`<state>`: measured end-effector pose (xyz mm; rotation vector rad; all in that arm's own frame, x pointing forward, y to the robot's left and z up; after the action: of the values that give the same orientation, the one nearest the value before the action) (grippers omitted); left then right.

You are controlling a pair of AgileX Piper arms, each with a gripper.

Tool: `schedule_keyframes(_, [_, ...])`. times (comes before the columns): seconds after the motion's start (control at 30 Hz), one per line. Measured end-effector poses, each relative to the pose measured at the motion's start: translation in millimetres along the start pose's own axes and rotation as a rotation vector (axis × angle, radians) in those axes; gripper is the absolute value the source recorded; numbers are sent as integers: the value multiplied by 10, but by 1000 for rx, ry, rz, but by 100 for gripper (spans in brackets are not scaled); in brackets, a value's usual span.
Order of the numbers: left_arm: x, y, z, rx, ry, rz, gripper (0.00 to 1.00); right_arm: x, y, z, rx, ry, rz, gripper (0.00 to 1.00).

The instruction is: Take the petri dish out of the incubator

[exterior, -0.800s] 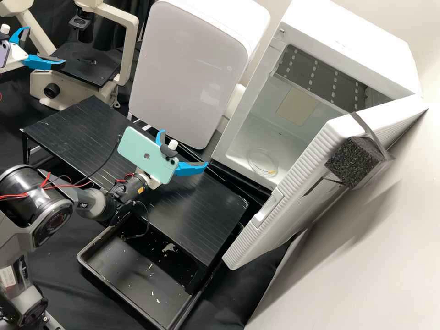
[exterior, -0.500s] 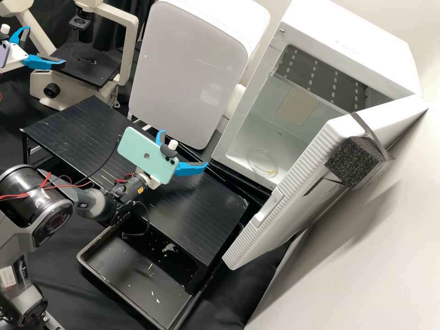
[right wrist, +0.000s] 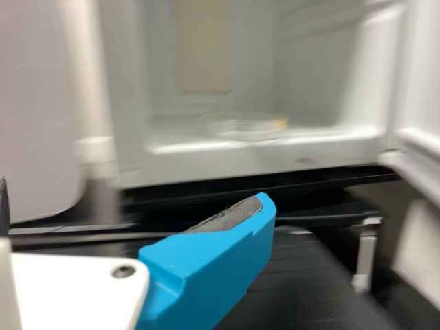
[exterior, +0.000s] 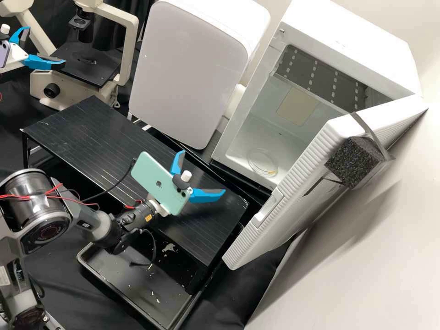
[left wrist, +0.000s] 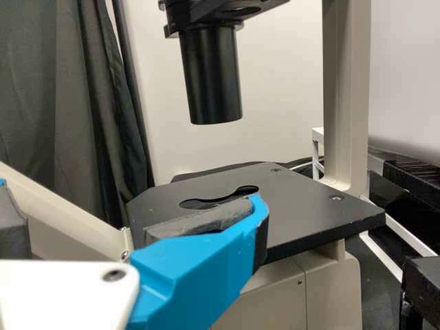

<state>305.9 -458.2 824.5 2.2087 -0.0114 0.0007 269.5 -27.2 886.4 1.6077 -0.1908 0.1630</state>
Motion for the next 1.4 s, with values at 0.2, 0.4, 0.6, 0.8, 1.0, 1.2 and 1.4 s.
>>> schedule_keyframes(0.2, [0,0,0,0,0,0,100,201,294,161,2,-17,102,100])
schedule_keyframes(0.4, [0,0,0,0,0,0,100,507,416,147,-17,7,121,100])
schedule_keyframes(0.6, [0,0,0,0,0,0,100,823,375,123,-21,-8,73,100])
schedule_keyframes(0.8, [0,0,0,0,0,0,100,980,339,118,-35,-20,50,100])
schedule_keyframes(1.0, [0,0,0,0,0,0,100,1131,348,148,-54,-31,43,100])
schedule_keyframes(1.2, [0,0,0,0,0,0,100,1244,404,139,-78,-43,52,100])
schedule_keyframes(1.4, [0,0,0,0,0,0,100,1352,343,86,-96,-33,34,100])
